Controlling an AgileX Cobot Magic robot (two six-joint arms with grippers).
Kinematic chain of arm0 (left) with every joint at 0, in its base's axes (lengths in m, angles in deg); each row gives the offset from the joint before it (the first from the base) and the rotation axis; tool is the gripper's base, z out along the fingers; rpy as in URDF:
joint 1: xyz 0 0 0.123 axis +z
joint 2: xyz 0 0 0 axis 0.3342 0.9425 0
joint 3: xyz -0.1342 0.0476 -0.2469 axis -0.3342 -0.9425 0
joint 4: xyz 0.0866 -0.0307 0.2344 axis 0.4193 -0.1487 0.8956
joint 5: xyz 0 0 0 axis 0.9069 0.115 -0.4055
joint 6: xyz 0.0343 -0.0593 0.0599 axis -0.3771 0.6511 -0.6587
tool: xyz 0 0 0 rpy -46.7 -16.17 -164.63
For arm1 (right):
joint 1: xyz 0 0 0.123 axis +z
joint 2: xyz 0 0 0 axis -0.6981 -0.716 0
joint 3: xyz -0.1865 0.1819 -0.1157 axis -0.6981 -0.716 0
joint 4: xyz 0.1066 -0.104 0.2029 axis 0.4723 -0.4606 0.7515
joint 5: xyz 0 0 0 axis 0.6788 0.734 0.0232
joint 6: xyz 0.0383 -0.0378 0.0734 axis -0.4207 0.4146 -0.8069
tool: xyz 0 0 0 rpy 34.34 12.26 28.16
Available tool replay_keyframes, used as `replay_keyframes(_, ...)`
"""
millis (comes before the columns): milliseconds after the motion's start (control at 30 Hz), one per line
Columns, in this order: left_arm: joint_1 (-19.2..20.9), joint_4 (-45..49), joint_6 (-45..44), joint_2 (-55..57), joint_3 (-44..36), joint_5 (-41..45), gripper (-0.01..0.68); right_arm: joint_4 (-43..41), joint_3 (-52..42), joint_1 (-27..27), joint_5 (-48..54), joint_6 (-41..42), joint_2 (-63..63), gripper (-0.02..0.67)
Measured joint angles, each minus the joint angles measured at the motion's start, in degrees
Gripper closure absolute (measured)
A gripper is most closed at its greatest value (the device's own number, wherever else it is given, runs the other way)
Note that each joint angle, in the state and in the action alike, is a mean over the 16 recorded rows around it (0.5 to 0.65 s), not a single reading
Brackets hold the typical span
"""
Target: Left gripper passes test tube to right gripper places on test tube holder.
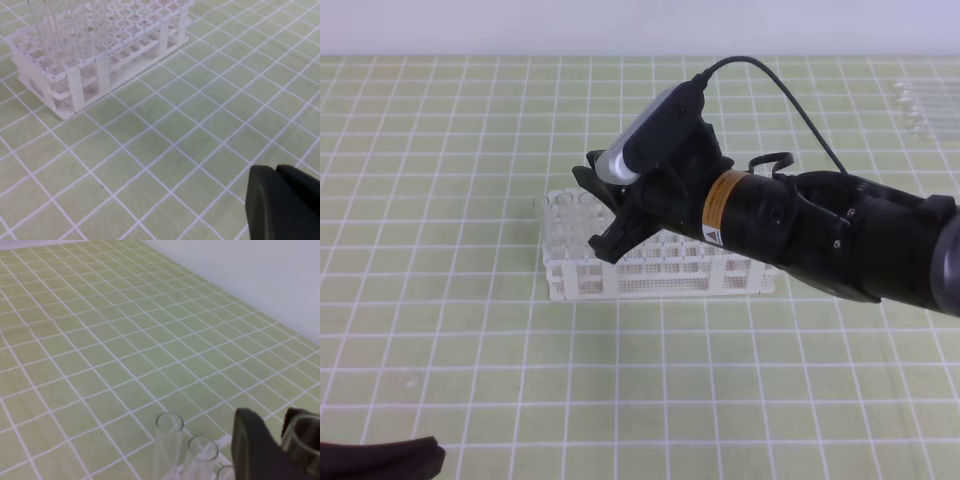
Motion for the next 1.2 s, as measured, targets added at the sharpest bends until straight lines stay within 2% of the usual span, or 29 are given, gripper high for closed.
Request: replay_keyframes(1200, -0.1, -0.4, 0.0, -0.2, 0.0, 0.3, 0.675, -0.8, 0.5, -0.3, -1.0, -0.1, -1.0, 0.552)
